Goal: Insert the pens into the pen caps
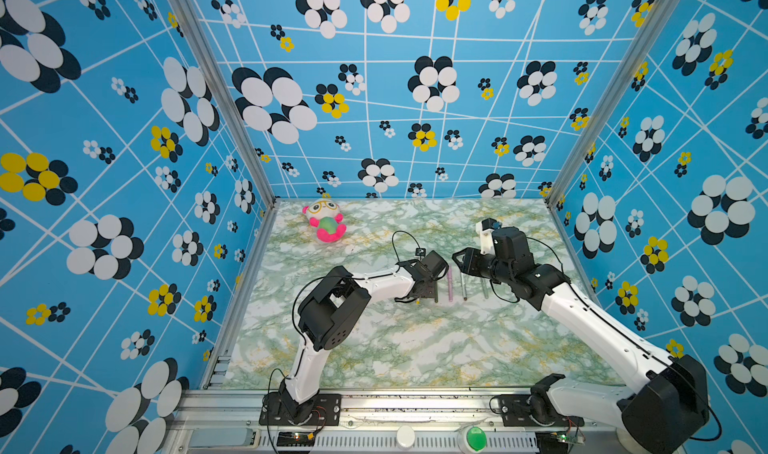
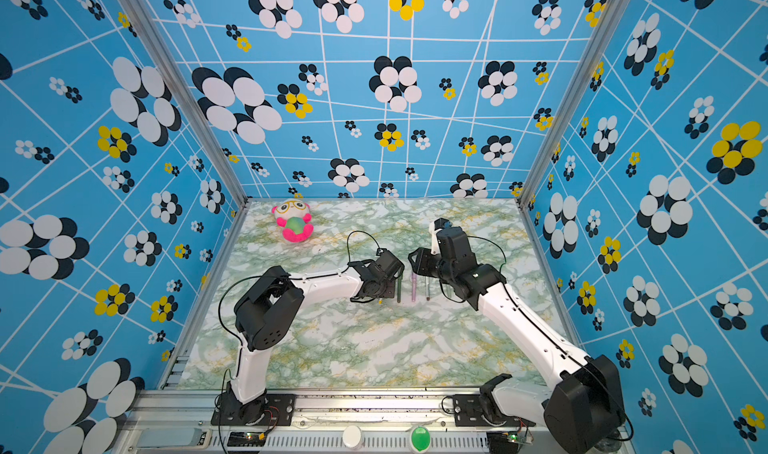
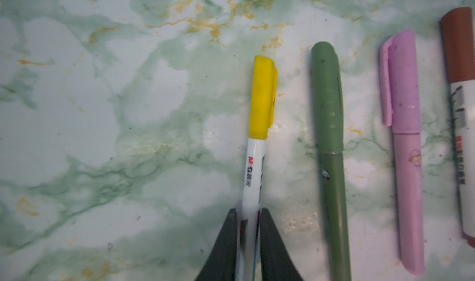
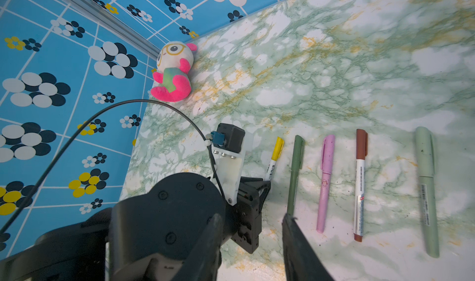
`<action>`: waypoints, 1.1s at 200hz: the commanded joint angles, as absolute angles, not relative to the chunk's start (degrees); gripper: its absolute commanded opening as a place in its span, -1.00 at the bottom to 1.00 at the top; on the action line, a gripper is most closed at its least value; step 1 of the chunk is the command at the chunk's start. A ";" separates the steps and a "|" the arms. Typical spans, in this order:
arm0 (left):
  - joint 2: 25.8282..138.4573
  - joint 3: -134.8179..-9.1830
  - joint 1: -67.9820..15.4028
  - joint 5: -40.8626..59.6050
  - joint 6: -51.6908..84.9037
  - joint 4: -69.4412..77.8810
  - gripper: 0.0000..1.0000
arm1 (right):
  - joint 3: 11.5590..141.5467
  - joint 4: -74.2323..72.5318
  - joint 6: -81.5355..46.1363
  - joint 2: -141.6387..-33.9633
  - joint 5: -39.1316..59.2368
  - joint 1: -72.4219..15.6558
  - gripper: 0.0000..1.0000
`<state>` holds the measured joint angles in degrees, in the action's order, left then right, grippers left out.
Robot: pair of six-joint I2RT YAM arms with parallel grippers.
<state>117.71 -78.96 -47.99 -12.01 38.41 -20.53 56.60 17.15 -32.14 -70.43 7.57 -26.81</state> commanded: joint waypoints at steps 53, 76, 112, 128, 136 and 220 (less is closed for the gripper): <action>118.21 -78.79 -46.99 -11.62 39.34 -19.34 -0.61 | 56.33 17.56 -32.35 -69.35 7.38 -26.37 -0.19; 118.36 -78.64 -46.89 -11.34 39.47 -19.02 -0.65 | 56.36 17.66 -32.52 -69.17 7.42 -26.38 -0.19; 118.22 -78.63 -46.92 -11.25 39.56 -18.73 -0.70 | 56.66 18.24 -32.37 -68.99 7.38 -26.37 -0.18; 118.21 -78.62 -46.86 -11.16 39.64 -18.72 -0.71 | 56.74 18.43 -32.18 -68.91 7.30 -26.37 -0.18; 118.17 -78.69 -46.88 -11.12 39.74 -18.64 -0.73 | 56.86 18.53 -32.13 -68.91 7.34 -26.37 -0.19; 111.17 -78.78 -46.65 -14.87 34.17 -17.43 -0.34 | 59.27 20.13 -29.68 -68.22 6.79 -25.94 -0.17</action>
<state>116.88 -78.91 -47.22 -12.43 37.89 -19.09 56.73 18.11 -31.68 -69.67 7.53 -26.70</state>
